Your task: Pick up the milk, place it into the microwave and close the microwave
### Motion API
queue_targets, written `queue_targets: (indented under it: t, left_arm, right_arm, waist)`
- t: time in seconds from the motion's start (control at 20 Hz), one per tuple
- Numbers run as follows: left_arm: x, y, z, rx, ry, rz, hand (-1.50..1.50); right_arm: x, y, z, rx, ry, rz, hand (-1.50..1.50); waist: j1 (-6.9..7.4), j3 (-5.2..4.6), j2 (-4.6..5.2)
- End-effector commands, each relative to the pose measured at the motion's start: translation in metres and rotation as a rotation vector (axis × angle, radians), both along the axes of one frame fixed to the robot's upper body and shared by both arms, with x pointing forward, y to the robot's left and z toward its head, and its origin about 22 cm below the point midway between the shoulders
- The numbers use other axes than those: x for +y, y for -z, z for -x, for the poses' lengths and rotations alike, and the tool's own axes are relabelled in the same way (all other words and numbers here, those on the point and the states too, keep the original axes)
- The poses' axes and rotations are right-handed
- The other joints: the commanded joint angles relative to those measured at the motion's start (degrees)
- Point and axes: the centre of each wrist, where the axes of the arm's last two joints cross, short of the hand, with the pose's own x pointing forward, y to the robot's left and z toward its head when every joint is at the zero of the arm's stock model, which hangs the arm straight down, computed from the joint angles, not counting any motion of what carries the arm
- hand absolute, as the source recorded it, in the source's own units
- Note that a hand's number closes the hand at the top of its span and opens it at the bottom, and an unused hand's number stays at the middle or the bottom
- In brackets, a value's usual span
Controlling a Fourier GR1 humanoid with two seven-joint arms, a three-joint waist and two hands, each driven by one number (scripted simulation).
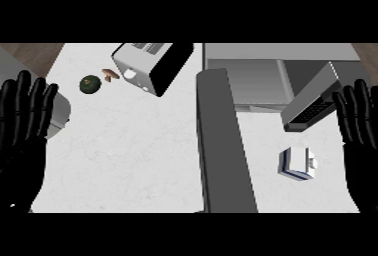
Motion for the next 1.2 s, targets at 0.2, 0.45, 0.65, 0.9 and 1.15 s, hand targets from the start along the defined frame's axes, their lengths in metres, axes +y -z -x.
queue_targets:
  t: [0.2, 0.45, 0.65, 0.9, 1.15]
  left_arm:
    - [0.007, 0.009, 0.017, 0.057, -0.071, -0.021, -1.50]
    - [0.002, 0.034, 0.025, 0.186, -0.051, 0.167, -1.50]
    - [0.010, 0.032, 0.048, 0.179, -0.043, 0.177, -1.50]
    - [0.014, 0.029, 0.065, 0.198, -0.051, 0.175, -1.50]
    - [0.006, 0.050, 0.077, 0.193, -0.059, 0.179, -1.50]
  right_arm:
    - [0.016, 0.005, 0.007, -0.032, 0.039, -0.006, -1.50]
    - [0.036, 0.007, 0.014, 0.086, -0.242, -0.116, -1.50]
    - [0.037, 0.002, 0.034, 0.089, -0.248, -0.121, -1.50]
    - [0.046, 0.019, 0.029, 0.054, -0.148, -0.108, -1.50]
    - [0.044, 0.005, 0.033, 0.085, -0.035, -0.084, -1.50]
  waist:
    - [-0.87, -0.09, 0.08]
    - [-0.65, -0.11, 0.07]
    - [-0.82, -0.10, 0.02]
    - [-0.72, -0.09, 0.05]
    - [-0.67, -0.12, 0.03]
